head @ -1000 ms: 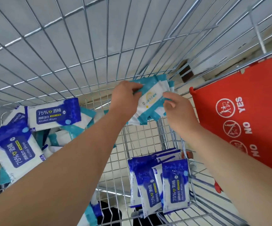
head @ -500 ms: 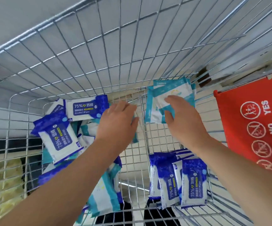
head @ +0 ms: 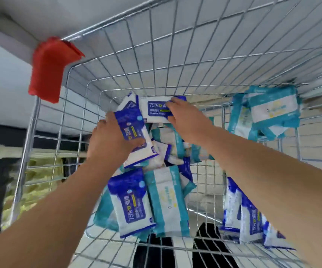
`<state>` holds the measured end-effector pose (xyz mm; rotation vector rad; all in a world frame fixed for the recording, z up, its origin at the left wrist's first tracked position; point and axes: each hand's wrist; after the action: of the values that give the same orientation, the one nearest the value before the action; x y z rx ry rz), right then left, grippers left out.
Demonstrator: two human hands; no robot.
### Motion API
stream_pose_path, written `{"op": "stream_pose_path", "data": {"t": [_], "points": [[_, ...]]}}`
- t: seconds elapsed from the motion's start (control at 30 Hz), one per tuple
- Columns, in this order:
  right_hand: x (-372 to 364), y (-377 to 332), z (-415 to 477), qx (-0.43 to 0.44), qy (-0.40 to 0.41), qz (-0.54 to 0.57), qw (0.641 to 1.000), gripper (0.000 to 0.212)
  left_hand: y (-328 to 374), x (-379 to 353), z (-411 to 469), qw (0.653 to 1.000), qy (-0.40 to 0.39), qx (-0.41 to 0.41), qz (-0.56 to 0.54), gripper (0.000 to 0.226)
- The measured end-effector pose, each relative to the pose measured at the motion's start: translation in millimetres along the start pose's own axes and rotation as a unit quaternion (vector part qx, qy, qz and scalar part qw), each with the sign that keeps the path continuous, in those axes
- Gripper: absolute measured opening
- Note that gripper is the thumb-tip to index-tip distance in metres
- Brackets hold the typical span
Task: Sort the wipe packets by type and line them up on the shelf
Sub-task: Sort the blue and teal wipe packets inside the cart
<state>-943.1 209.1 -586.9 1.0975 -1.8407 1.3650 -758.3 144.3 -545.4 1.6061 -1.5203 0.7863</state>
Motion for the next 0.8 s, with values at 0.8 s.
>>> {"op": "stream_pose_path", "data": {"t": [0.8], "points": [[26, -36, -25, -0.156, 0.06, 0.254, 0.953, 0.024, 5, 38, -1, 0.989, -0.018, -0.019, -0.146, 0.024]]}}
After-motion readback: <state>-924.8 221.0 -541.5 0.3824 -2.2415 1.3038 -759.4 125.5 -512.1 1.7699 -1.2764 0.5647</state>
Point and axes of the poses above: each hand's wrist, its own z-axis towards the middle knuckle, its own x-axis out of the back of the hand, y = z × x, and after that the axes turned 11 degrees about x, right-handed
